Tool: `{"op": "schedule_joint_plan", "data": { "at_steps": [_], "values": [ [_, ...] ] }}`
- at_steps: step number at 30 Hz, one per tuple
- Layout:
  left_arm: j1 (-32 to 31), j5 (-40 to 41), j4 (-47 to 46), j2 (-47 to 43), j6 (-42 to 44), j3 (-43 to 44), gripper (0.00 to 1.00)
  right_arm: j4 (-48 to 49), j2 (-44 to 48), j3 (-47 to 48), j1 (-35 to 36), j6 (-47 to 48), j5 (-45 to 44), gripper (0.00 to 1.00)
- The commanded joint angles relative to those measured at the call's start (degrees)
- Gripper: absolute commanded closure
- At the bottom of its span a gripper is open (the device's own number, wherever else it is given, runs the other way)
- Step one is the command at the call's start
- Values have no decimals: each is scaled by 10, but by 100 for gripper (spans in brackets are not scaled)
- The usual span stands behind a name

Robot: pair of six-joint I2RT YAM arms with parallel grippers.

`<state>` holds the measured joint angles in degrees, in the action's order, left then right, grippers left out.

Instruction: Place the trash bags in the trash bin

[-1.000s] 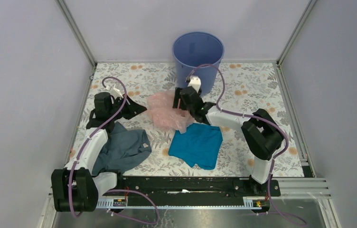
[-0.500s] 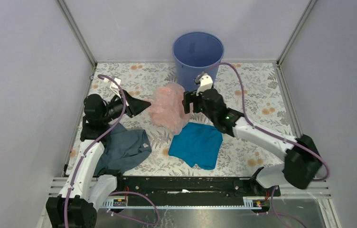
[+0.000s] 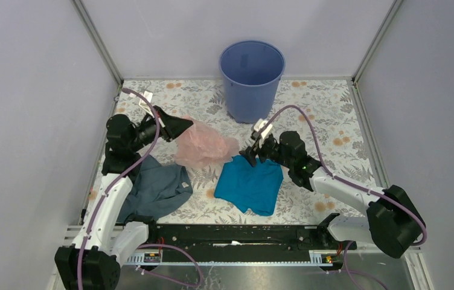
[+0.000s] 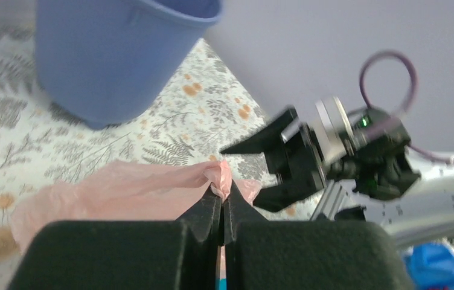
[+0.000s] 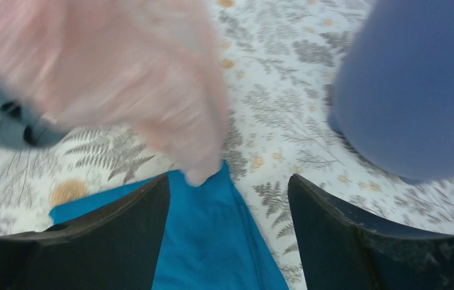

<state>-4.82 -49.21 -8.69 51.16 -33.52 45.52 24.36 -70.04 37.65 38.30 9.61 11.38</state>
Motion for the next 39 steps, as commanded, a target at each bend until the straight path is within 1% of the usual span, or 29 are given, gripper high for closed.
{"op": "schedule_joint_plan", "data": {
  "at_steps": [1, 2, 3, 5, 6, 8, 11, 12, 13, 14, 17, 19, 22, 23, 24, 26, 27, 29, 32, 36, 39],
  "values": [
    [0, 115, 32, 25, -74, 3, 100, 148, -24, -47, -1, 112, 191, 29],
    [0, 120, 31, 35, -100, -1, 100, 158, -30, -52, 4, 130, 223, 34],
    [0, 123, 28, 42, -126, -4, 100, 182, -34, -59, 9, 126, 226, 35],
    [0, 125, 21, 55, -167, -8, 100, 234, -37, -77, 11, 108, 204, 31],
    [0, 123, 16, 62, -179, -7, 100, 240, -34, -80, 11, 113, 196, 27],
    [0, 124, 20, 70, -187, 1, 100, 215, -34, -73, 11, 144, 205, 25],
    [0, 133, 43, 75, -176, 14, 100, 145, -65, -29, 11, 197, 246, 24],
    [1, 135, 50, 76, -173, 17, 100, 148, -78, -20, 12, 205, 255, 24],
    [1, 136, 52, 76, -172, 18, 100, 170, -95, -17, 12, 205, 258, 24],
    [1, 138, 53, 76, -174, 18, 100, 215, -115, -14, 11, 201, 263, 23],
    [1, 137, 54, 77, -184, 22, 100, 279, -169, 7, 11, 191, 270, 24],
    [1, 137, 65, 77, -184, 30, 100, 304, -204, 22, 11, 177, 275, 30],
    [0, 142, 76, 77, -184, 42, 100, 379, -235, 12, 12, 145, 261, 45],
    [0, 142, 77, 77, -185, 44, 100, 391, -246, 12, 12, 142, 259, 46],
    [1, 141, 77, 77, -186, 45, 100, 398, -257, 16, 12, 141, 253, 47],
    [0, 138, 79, 77, -188, 45, 100, 430, -281, 16, 13, 138, 226, 39],
    [1, 136, 79, 78, -188, 45, 100, 452, -292, 14, 13, 138, 214, 37],
    [1, 134, 79, 79, -187, 43, 100, 469, -314, 21, 12, 145, 196, 37],
    [1, 132, 71, 85, -197, 38, 100, 468, -348, 43, 12, 160, 191, 38],
    [0, 137, 59, 102, -234, 34, 100, 486, -384, 73, 13, 162, 169, 39],
    [1, 137, 40, 116, -274, 26, 100, 475, -421, 106, 19, 188, 149, 44]
  ]
}}
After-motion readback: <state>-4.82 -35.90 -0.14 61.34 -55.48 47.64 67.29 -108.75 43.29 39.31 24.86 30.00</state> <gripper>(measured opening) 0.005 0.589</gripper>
